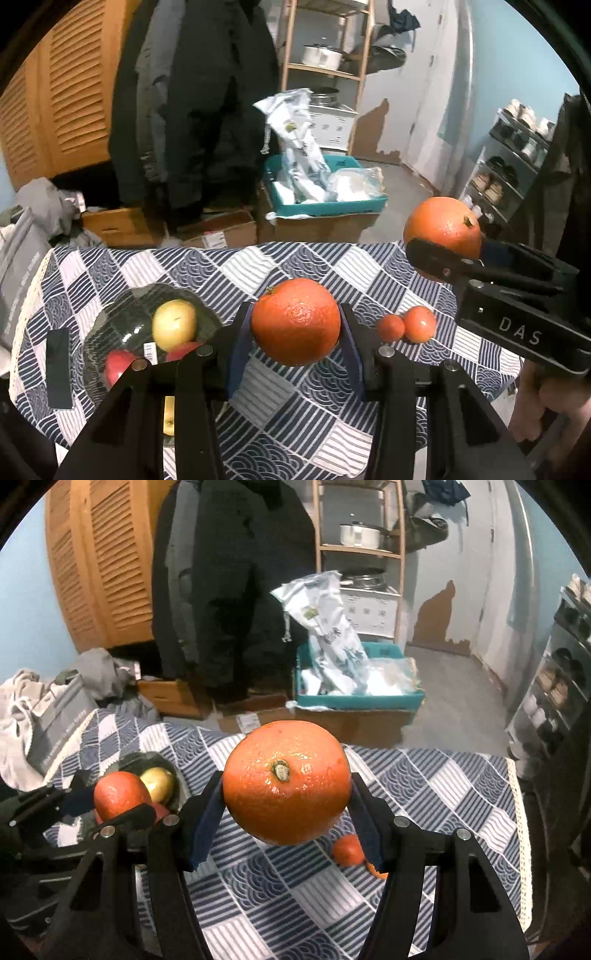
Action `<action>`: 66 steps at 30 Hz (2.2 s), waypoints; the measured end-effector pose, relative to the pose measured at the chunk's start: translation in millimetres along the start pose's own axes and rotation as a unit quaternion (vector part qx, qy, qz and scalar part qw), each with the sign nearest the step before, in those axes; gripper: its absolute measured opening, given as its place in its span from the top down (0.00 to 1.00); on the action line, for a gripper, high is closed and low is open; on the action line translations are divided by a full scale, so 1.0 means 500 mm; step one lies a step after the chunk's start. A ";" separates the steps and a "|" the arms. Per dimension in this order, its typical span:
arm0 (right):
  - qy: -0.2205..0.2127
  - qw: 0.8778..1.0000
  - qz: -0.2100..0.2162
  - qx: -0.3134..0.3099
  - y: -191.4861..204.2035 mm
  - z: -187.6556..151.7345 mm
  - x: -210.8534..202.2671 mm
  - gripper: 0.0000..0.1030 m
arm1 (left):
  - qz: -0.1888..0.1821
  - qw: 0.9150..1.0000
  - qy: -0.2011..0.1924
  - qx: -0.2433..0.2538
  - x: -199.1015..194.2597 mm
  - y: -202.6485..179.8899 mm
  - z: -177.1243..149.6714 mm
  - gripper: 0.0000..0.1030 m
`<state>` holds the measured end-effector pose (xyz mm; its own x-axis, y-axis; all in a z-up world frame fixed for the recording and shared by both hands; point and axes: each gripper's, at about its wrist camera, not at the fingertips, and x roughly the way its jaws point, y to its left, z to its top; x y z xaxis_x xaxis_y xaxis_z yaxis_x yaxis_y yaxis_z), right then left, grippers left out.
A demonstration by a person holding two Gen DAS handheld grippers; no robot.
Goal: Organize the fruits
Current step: 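Lift the orange with left tool while right tool lifts its orange toward the bowl, then lower the orange into the bowl with left tool while right tool lowers its orange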
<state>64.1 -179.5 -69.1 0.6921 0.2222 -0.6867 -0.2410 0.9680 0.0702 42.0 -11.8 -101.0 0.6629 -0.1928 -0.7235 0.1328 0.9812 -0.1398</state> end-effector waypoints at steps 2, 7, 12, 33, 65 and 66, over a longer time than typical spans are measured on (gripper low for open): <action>-0.001 1.000 0.006 -0.004 0.016 0.007 0.006 0.37 | 0.005 1.000 0.000 -0.009 -0.001 0.021 0.001 0.56; 0.004 1.000 0.022 -0.019 0.065 0.022 0.032 0.37 | 0.022 0.999 -0.001 -0.034 -0.004 0.077 -0.001 0.55; 0.011 0.999 0.038 -0.031 0.110 0.032 0.062 0.37 | 0.036 0.997 0.002 -0.062 0.000 0.142 -0.005 0.56; 0.076 0.990 0.096 -0.074 0.290 0.021 0.218 0.37 | 0.087 0.984 0.048 -0.150 0.067 0.373 -0.054 0.55; 0.157 0.971 0.137 -0.116 0.401 -0.043 0.314 0.37 | 0.124 0.968 0.078 -0.202 0.053 0.475 -0.113 0.43; 0.160 0.970 0.138 -0.119 0.406 -0.046 0.316 0.37 | 0.125 0.968 0.078 -0.203 0.049 0.477 -0.115 0.43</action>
<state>108.8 49.5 -179.8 0.3405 0.3850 -0.8578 -0.5636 0.8138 0.1415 47.6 217.6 -190.8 0.5141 0.0231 -0.8574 -0.3391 0.9237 -0.1784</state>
